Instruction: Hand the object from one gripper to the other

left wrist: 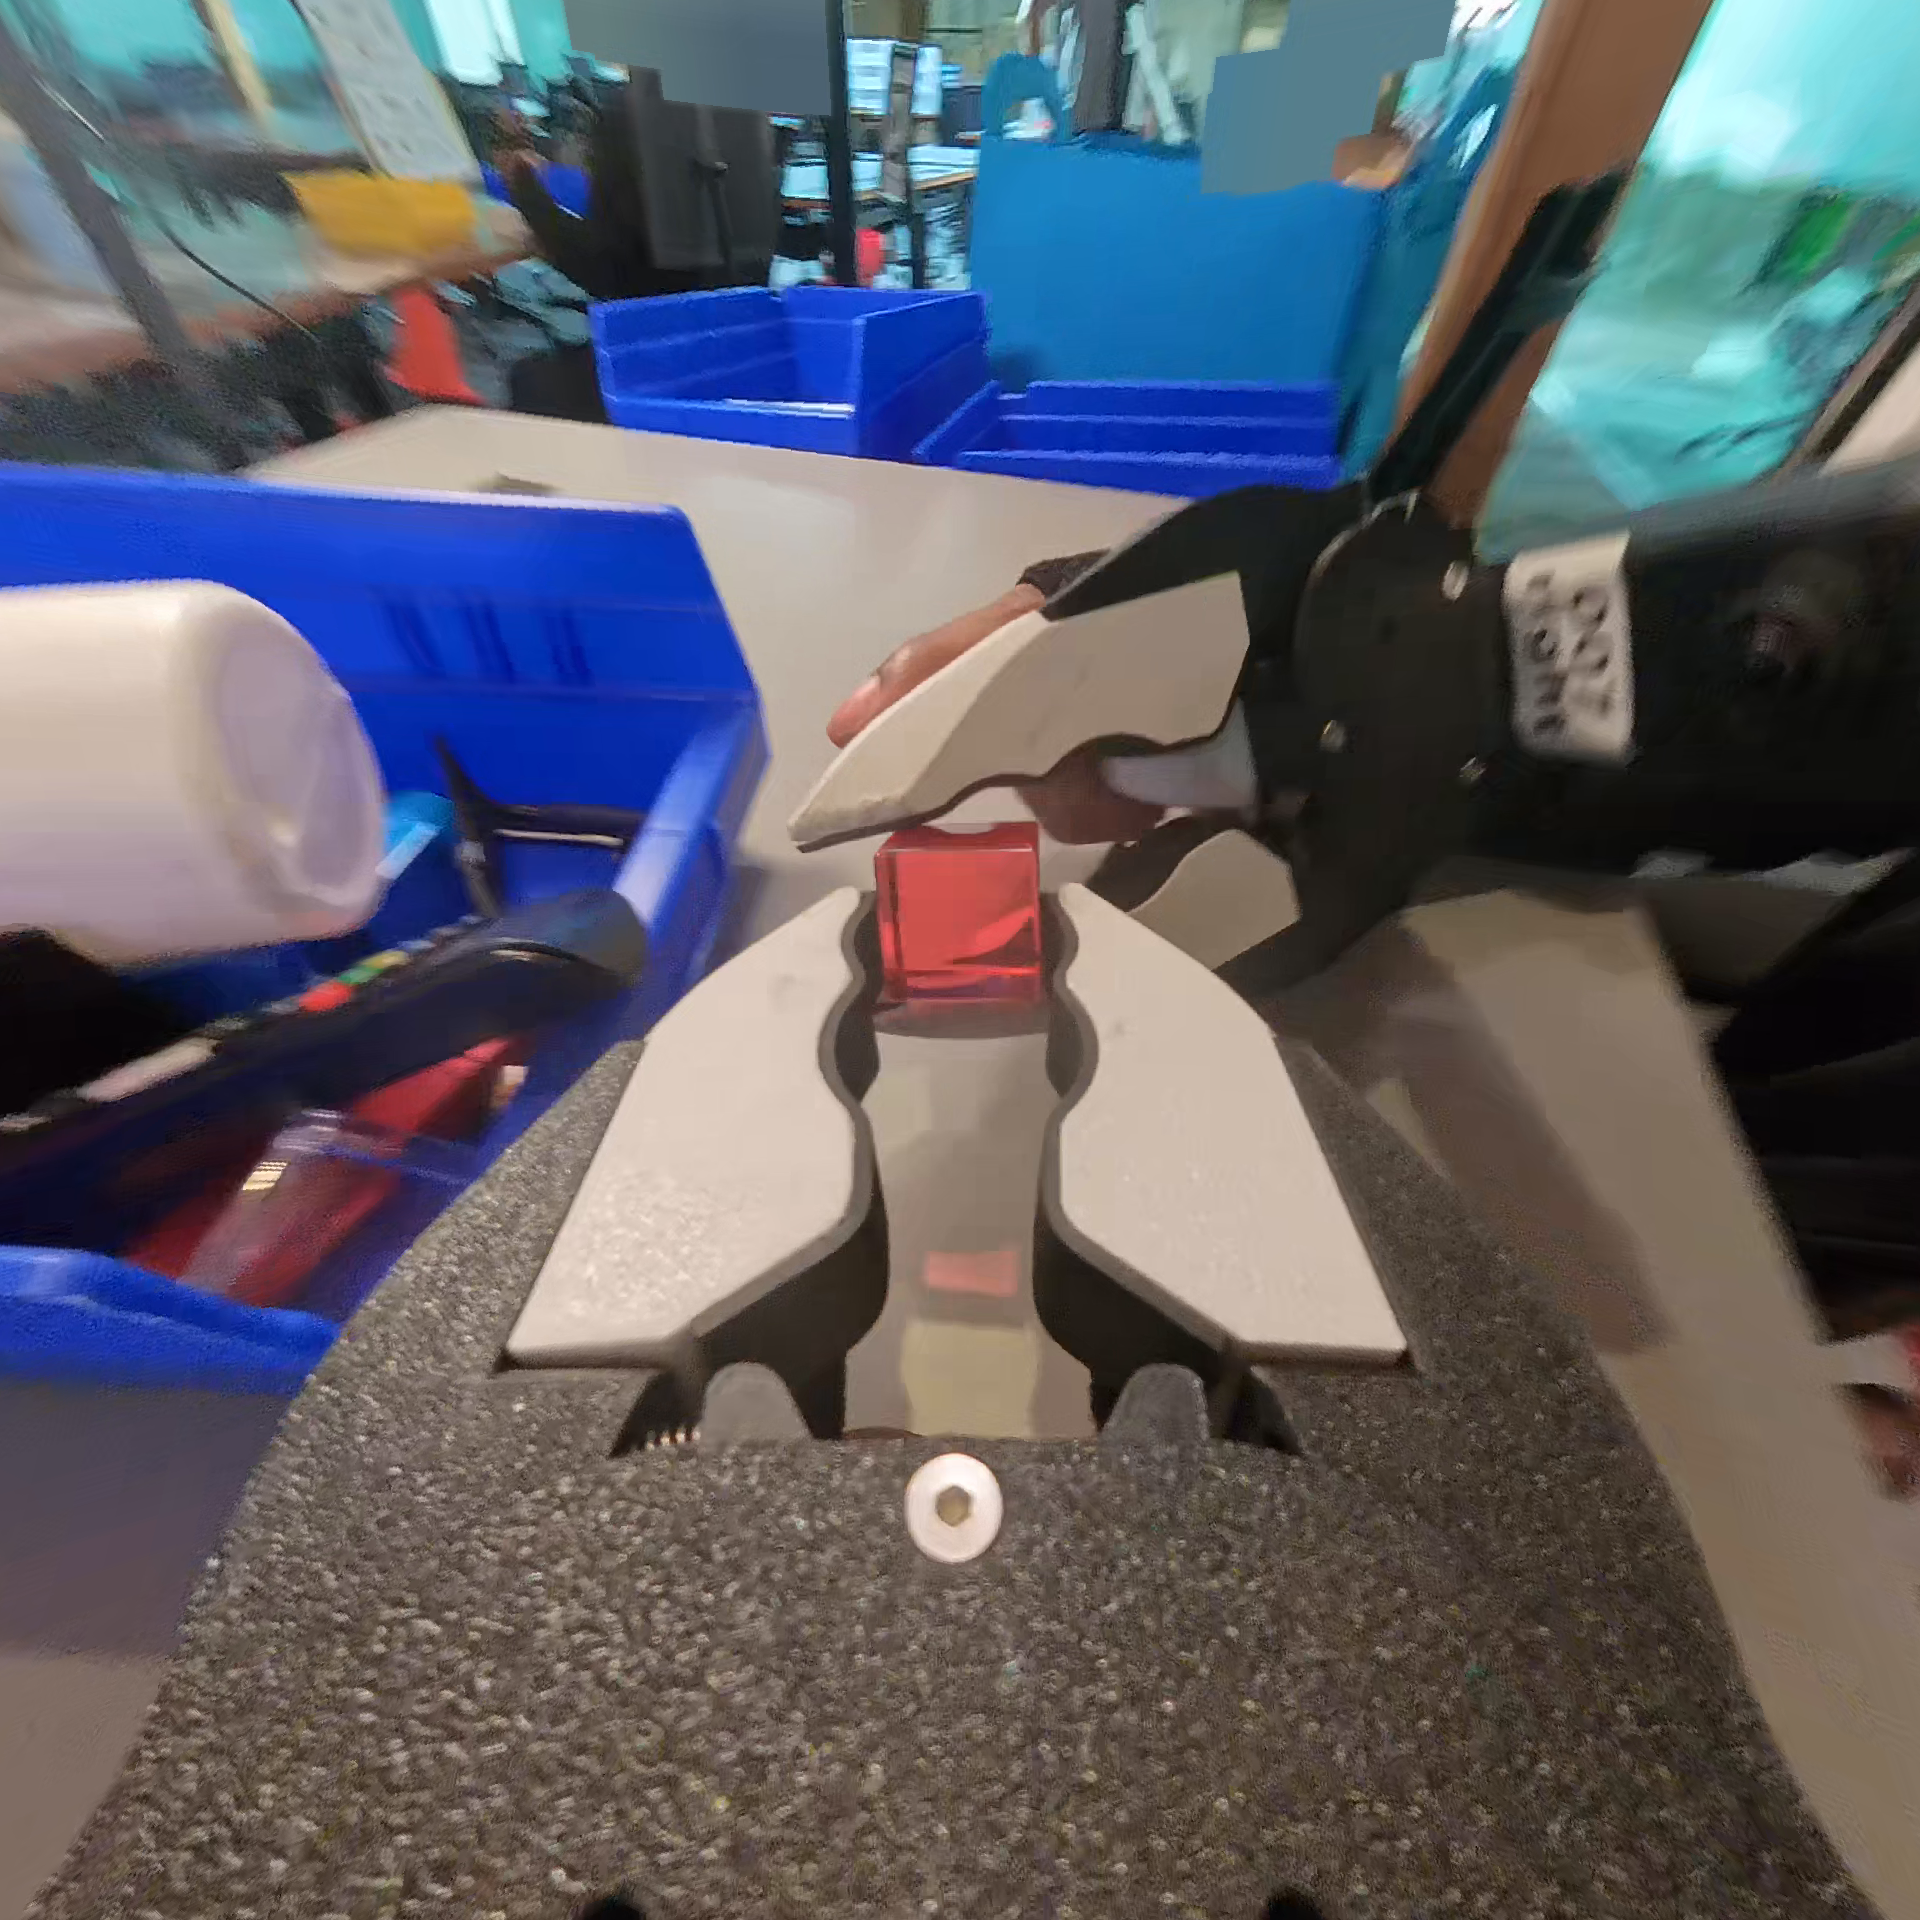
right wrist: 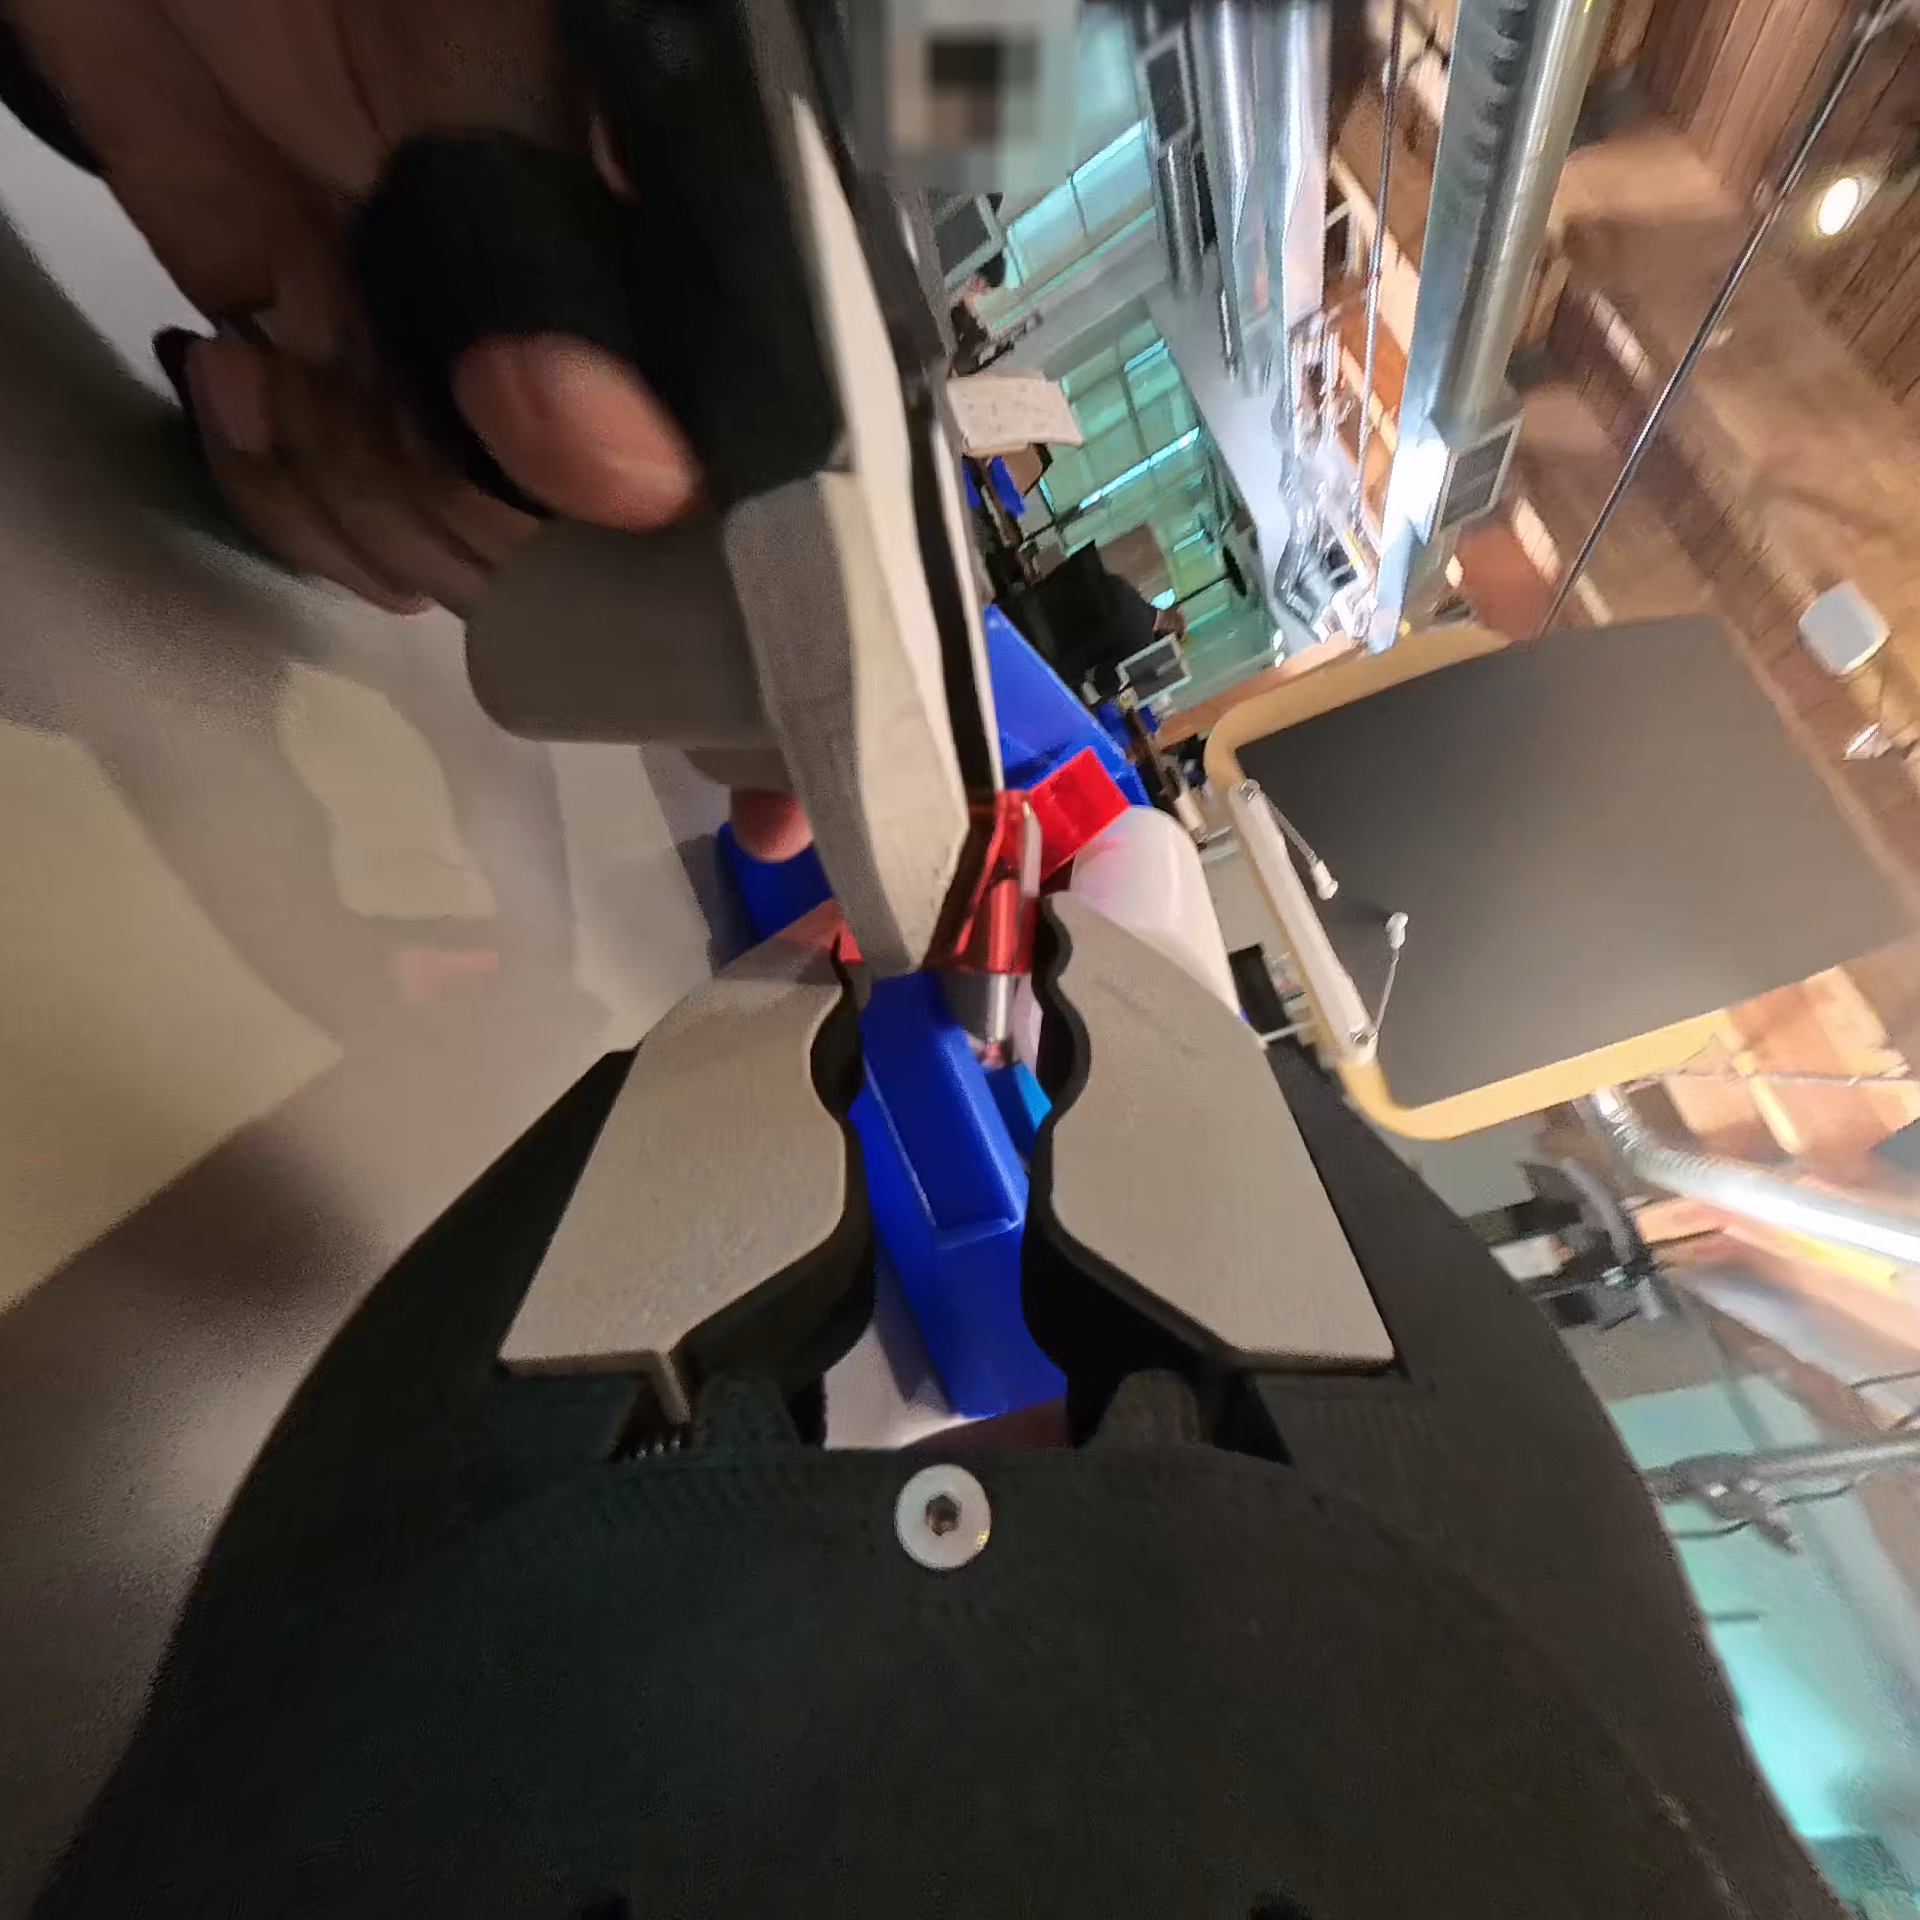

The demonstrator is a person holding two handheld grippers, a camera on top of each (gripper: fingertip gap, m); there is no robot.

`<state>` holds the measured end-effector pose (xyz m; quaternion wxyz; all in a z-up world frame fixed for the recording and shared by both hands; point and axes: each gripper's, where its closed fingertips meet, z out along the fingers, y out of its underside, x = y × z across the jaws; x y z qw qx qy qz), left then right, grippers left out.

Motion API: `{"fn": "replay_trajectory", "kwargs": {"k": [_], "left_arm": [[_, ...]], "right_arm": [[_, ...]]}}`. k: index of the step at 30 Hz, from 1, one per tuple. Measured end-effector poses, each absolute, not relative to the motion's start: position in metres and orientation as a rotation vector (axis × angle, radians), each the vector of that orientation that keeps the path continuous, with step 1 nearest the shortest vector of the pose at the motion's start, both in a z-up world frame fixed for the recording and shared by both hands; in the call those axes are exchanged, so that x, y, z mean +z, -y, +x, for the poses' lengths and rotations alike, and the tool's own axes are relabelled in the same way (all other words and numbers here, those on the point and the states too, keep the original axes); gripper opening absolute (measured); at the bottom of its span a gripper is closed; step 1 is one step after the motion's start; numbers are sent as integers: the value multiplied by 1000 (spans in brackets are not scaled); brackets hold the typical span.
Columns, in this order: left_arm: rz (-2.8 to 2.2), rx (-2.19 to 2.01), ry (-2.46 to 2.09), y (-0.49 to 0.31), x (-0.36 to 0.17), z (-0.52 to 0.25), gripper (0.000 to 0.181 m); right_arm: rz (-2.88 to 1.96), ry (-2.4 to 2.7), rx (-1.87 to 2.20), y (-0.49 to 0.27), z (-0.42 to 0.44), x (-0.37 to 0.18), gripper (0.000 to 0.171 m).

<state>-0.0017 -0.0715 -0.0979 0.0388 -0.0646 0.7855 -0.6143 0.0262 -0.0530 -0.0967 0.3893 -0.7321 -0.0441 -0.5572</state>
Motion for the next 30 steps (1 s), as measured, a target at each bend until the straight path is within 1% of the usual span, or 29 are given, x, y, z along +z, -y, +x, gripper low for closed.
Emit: {"fn": "replay_trajectory", "kwargs": {"k": [3,7,10,12,14,19,27,30], "left_arm": [[-41,-1626,-2174,65,-92,15,29],[143,-1306,-1884,56,-81,29,29],[225,-1235,-1815,58,-82,25,29],[246,-1229,-1814,60,-84,23,29],[280,-1220,-1826,61,-87,20,29],[396,-1315,-1932,68,-95,1,29],[520,-1190,-1973,69,-111,-4,29],[562,-1174,-1980,71,-115,-9,29]], "right_arm": [[-1905,-82,-1223,59,34,-103,32],[-1913,-321,-842,65,36,-110,32],[-1862,-403,-531,64,28,-107,37],[-1795,-403,-450,65,24,-98,40],[-1780,-349,-493,69,22,-91,41],[-1852,-38,-810,76,11,-91,41],[-1901,245,-927,67,-12,-100,42],[-1946,310,-989,65,-13,-108,38]]}}
